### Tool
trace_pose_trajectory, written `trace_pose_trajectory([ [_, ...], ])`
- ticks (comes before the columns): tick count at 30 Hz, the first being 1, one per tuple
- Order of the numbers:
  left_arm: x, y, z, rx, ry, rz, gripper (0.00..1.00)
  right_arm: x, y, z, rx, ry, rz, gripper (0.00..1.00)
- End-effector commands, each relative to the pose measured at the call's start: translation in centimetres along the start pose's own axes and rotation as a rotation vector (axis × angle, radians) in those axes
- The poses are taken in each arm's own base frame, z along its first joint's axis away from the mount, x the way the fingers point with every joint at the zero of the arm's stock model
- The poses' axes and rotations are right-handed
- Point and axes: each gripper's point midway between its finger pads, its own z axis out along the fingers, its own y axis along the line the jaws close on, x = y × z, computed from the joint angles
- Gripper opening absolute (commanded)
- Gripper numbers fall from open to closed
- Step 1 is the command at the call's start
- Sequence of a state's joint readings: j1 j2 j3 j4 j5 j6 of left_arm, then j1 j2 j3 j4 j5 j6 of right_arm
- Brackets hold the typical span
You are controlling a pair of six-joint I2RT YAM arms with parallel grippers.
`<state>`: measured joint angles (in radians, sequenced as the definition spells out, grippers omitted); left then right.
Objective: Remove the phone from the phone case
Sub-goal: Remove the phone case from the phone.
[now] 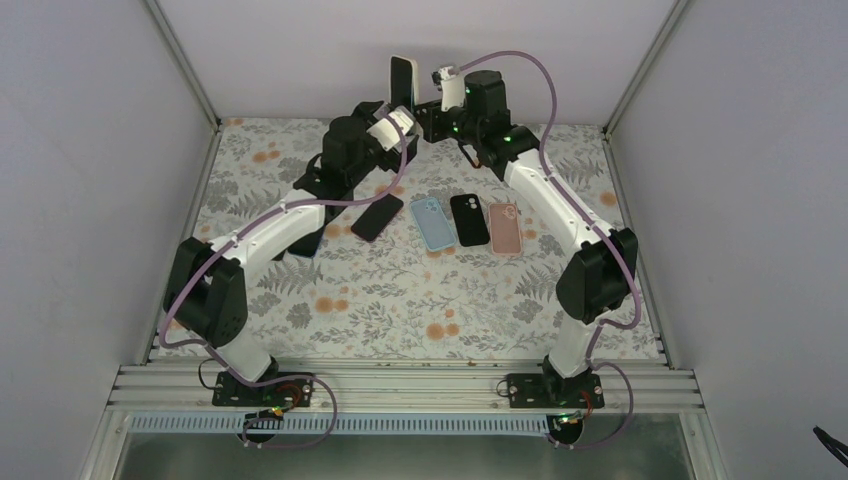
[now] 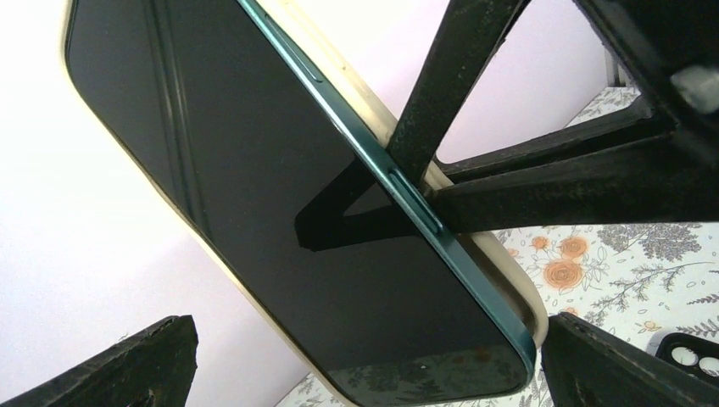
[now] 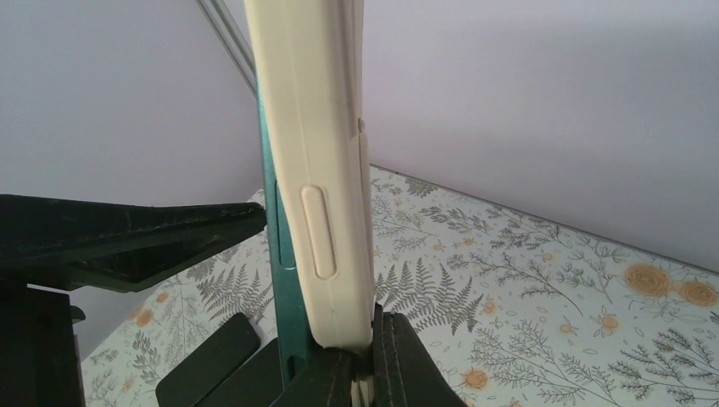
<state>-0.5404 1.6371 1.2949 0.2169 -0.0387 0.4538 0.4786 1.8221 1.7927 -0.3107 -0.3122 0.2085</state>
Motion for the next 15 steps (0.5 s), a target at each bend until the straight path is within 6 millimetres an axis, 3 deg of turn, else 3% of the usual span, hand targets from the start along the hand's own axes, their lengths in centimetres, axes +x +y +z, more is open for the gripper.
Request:
trace_pose_trajectory([
  [1,-2.24,2.02,-1.29,-0.039,-0.065,-0.038,1.00,-2.98,0.85,-1.45,-0.007,-0.095,-0.054,0.03],
  [15,-2.39,2.34,-1.54,-0.023,-0.062,-0.055,1.00,-2.89,1.20,-1.37,-0.028,-0.093,-0.047,0.03],
])
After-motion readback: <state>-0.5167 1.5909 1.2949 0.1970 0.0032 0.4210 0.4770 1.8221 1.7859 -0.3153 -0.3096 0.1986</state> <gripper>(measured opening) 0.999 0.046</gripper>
